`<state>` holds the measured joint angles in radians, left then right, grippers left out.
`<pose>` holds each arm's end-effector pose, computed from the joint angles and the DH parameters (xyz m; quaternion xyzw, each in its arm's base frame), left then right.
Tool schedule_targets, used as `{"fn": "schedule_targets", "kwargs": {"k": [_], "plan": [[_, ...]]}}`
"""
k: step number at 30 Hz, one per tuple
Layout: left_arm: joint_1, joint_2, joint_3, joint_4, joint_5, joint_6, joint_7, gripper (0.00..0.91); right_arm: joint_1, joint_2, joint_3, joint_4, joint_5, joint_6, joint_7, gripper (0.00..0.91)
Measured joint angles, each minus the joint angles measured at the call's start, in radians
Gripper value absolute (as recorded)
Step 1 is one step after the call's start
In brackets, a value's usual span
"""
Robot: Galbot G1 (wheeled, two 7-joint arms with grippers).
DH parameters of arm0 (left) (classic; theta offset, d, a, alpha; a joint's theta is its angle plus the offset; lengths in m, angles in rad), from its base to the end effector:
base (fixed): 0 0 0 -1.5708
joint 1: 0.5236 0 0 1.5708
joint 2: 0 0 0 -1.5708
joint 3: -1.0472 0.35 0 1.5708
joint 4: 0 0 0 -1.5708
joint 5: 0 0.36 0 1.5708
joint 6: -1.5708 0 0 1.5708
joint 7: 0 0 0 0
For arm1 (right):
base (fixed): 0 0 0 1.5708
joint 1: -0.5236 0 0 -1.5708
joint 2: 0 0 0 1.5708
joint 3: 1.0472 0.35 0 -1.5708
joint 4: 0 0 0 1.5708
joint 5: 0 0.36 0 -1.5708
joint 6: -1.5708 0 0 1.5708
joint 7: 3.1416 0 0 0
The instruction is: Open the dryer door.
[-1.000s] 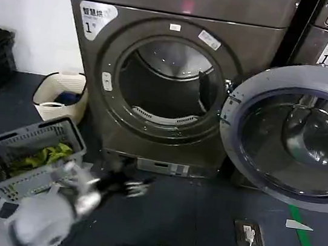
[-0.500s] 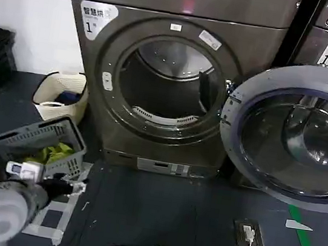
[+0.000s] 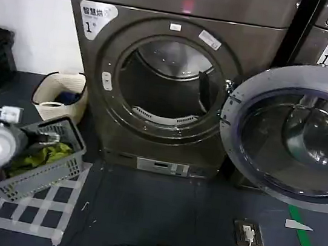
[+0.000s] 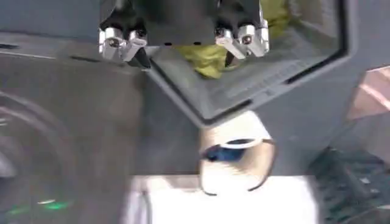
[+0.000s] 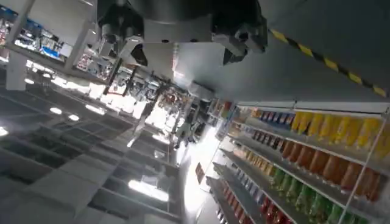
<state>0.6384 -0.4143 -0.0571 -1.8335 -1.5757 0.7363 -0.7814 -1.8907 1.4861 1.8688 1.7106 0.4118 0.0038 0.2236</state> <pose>0.3829 0.1719 -0.1027 0.0913 -0.9274 -0.0396 0.3607 -0.1482 -0.3716 -0.2387 -0.6565 -0.7246 0.1788 0.1096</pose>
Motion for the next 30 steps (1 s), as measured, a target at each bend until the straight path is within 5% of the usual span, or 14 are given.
{"fn": "schedule_targets", "kwargs": {"k": [21,30], "plan": [[-0.632,0.001,0.666,0.416,-0.370,0.000,-0.011,0.907,0.001,-0.015,-0.059,-0.040,0.021,0.049,-0.016,0.907],[-0.756,-0.020,0.812,0.550,-0.410,0.000,-0.012,0.907,0.006,-0.018,-0.057,-0.053,0.020,0.055,-0.020,0.907]]}}
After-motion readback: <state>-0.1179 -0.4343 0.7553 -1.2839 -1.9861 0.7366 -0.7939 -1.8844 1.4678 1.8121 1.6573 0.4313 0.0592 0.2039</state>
